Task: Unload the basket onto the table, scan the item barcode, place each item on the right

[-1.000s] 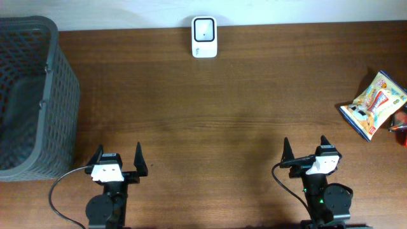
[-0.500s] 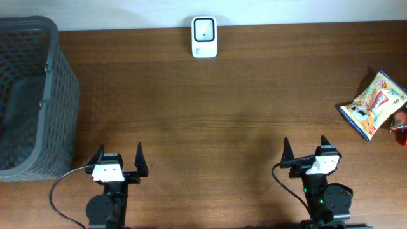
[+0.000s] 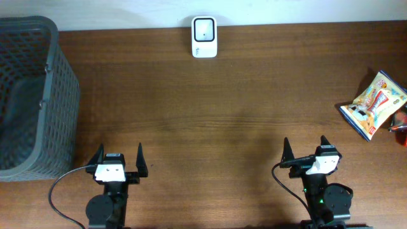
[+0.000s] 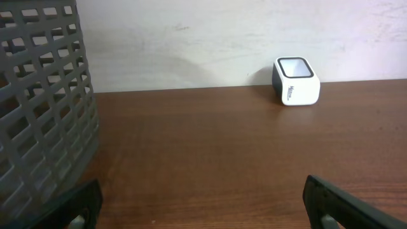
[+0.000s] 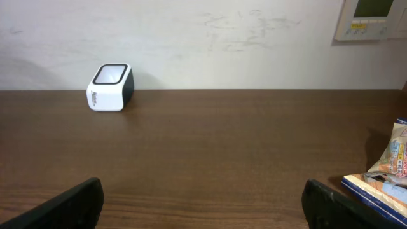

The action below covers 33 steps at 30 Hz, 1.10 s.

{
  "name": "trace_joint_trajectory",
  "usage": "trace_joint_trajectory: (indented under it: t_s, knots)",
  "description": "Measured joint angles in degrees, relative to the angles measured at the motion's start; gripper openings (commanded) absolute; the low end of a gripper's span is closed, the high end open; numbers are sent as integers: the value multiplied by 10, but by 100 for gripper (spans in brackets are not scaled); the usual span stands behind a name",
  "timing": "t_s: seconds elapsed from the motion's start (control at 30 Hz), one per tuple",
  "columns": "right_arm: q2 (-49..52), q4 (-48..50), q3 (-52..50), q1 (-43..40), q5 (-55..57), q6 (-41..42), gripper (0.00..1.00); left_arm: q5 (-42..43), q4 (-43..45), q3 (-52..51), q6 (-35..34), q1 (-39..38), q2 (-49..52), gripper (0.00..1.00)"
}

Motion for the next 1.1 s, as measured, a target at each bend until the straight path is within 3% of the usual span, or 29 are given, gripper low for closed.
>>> trace_joint_trajectory:
  t_s: [0.43, 1.1]
  knots:
    - [0, 0, 0, 0, 0, 0, 98, -3, 0, 0, -50, 0, 0, 99]
    - [0, 0, 0, 0, 0, 0, 99, -3, 0, 0, -54, 0, 0, 99]
